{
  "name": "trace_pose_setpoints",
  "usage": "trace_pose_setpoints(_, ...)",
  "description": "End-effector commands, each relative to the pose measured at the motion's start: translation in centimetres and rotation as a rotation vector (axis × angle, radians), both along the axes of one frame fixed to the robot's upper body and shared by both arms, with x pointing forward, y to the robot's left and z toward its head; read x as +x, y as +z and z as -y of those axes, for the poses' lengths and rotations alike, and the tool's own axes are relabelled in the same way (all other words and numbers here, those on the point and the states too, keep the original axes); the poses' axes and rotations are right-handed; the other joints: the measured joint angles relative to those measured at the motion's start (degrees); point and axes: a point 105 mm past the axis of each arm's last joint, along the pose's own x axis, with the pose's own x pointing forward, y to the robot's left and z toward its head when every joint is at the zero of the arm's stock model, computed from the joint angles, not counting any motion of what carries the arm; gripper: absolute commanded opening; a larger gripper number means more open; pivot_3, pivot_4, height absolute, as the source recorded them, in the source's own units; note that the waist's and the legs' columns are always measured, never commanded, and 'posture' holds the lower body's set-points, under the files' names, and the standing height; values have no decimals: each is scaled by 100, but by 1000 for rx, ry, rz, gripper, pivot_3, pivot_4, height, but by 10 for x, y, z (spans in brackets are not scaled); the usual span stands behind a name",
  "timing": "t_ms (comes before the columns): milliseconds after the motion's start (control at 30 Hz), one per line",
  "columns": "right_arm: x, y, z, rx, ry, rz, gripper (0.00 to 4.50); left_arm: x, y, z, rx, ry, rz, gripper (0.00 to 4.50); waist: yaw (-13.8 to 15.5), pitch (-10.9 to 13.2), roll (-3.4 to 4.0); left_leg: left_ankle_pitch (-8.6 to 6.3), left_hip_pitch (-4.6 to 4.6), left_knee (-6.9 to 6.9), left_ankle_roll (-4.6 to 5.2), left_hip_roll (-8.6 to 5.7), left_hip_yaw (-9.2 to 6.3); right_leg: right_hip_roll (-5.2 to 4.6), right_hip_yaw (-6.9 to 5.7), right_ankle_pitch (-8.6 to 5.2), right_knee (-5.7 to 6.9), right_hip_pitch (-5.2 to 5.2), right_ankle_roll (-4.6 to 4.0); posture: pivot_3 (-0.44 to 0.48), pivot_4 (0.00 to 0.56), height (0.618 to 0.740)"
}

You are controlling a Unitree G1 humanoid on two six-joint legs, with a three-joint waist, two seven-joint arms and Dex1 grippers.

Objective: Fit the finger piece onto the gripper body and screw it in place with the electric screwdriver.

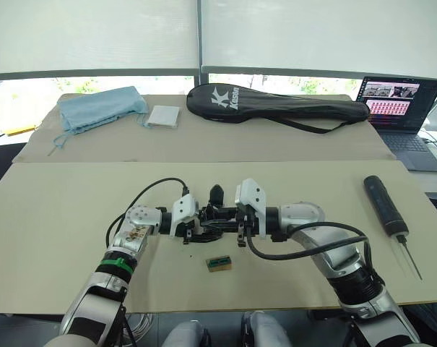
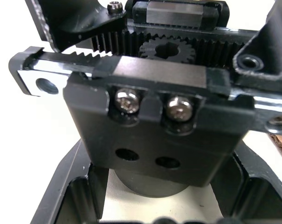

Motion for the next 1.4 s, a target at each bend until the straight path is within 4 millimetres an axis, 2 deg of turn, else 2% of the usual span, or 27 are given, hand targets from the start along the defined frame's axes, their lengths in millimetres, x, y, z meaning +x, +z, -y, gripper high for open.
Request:
trace_pose_setpoints(33, -6, -14, 3, -44, 12, -85, 1430, -5, -11, 0, 28, -4, -37, 2385, 8, 0, 0, 0, 0, -1, 0, 0, 0, -1, 0, 0, 0, 0, 0, 0, 150, 740)
trace_pose_setpoints(200, 2, 14, 2, 49, -3, 80, 3109, -4, -11, 0, 27, -2, -30, 2385, 11, 1, -2, 0, -10, 1, 1, -2, 2, -1, 3, 0, 0, -10, 0, 0, 150, 740)
trace_pose_setpoints(333, -2, 22, 2, 63, 37, 95, 4483, -3, -12, 0, 28, 4, -27, 2385, 10, 1, -2, 0, -11, 2, 1, -2, 2, -1, 3, 0, 3, -12, 0, 0, 150, 740)
trace_pose_setpoints(667, -14, 45, 7, 159, 147, 199, 4483, 1, -13, 0, 6, 48, -35, 2385, 44, 1, -2, 0, -13, 0, 2, -2, 0, -1, 1, 0, -1, -11, 0, 0, 150, 740)
trace_pose_setpoints(733, -19, 54, 9, 215, 177, 224, 4500, 3, -11, -1, -5, 65, -30, 3400, 51, 1, -2, -1, -13, 1, 2, -2, 0, -2, 0, 0, -2, -10, 0, 0, 150, 740)
trace_pose_setpoints(833, -23, 62, 12, 266, 202, 257, 4500, 5, -10, -1, -15, 85, -27, 4416, 56, 1, -1, -1, -12, 1, 3, -2, 0, -2, 1, 0, -1, -10, 0, 0, 150, 740)
trace_pose_setpoints(967, -31, 77, 21, 338, 228, 294, 4500, 3, -9, -10, 1, 92, 3, 4416, 54, 1, -1, -1, -11, 1, 3, -2, 0, -3, 2, 0, 1, -9, 0, 0, 150, 740)
trace_pose_setpoints(1133, -36, 87, 47, 350, 155, 333, 4500, -7, 1, -45, -7, 131, 4, 4416, -35, 2, -1, -1, -12, -12, 2, 3, 2, 1, 8, 0, -1, -21, -1, 0, 150, 740)
trace_pose_setpoints(1267, -38, 82, 86, 294, -11, 345, 4500, -24, 16, -79, -33, 161, 4, 4416, -49, 4, 2, -2, -12, -23, 0, 8, 2, 2, 6, -4, -2, -24, -8, 0, 150, 740)
trace_pose_setpoints(1367, -41, 75, 114, 238, -138, 389, 4500, -27, 47, -92, -150, 190, 172, 4416, 22, 10, 2, -2, -19, -21, 0, 7, 2, -4, 6, -4, -5, -25, -8, 0, 150, 740)
trace_pose_setpoints(1400, -43, 68, 130, 195, -202, 392, 4500, -29, 54, -97, -166, 214, 172, 4416, 65, 12, -1, -10, -22, -20, -5, 7, 0, -6, 3, -5, -7, -25, -7, 0, 150, 740)
